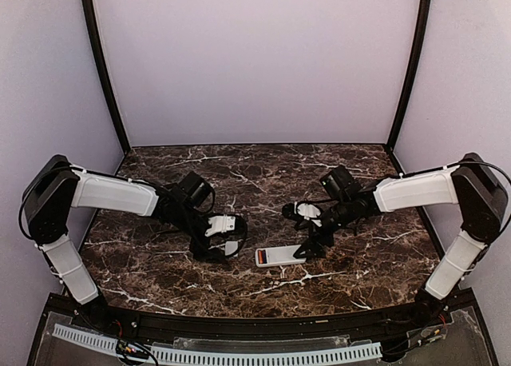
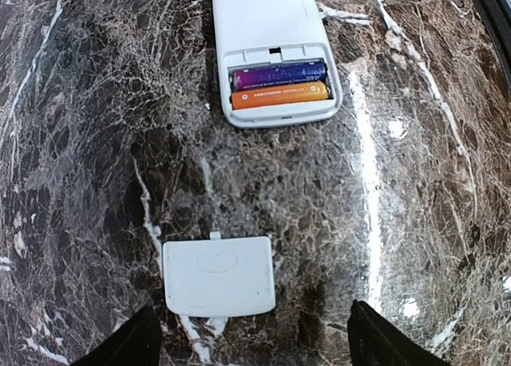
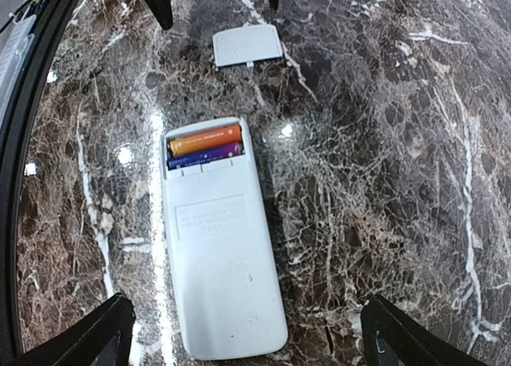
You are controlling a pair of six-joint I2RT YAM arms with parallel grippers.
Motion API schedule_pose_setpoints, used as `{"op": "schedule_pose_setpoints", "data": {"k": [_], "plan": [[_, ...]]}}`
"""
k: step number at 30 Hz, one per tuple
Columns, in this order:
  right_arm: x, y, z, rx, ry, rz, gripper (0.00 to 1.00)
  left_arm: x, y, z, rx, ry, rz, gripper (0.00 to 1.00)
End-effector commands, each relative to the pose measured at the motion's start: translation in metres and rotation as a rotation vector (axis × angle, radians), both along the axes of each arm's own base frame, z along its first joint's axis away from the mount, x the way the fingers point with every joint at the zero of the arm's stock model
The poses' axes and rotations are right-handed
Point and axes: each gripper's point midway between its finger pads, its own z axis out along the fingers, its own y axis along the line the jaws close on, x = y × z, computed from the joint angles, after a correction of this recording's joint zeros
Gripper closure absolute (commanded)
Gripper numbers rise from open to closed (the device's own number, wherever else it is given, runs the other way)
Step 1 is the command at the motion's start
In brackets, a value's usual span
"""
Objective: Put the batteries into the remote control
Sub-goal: Hold the remote control without the battery cover at the center of the board.
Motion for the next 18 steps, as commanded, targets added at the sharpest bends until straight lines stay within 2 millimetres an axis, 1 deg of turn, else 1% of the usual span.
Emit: {"op": "schedule_pose_setpoints", "data": {"k": [1,7,11,15,18], "plan": [[-0.005,-0.006,-0.018,-0.106,-0.008,0.017,0.01,-0.005,0.001,-0.006,0.012,0.033,-0.02,0.2],[-0.015,-0.006,-0.035,-0.169,-0.006,0.044,0.03,0.002,-0.001,-0.012,0.036,0.032,-0.006,0.26],[-0.016,-0.007,-0.045,-0.212,-0.029,0.053,0.04,0.007,-0.002,-0.015,0.049,0.026,0.009,0.33],[-0.016,-0.007,-0.049,-0.219,-0.037,0.062,0.06,0.01,-0.003,-0.017,0.054,0.025,0.01,0.39],[-0.017,-0.009,-0.052,-0.227,-0.042,0.067,0.09,0.011,-0.003,-0.018,0.059,0.026,0.012,0.47]]}}
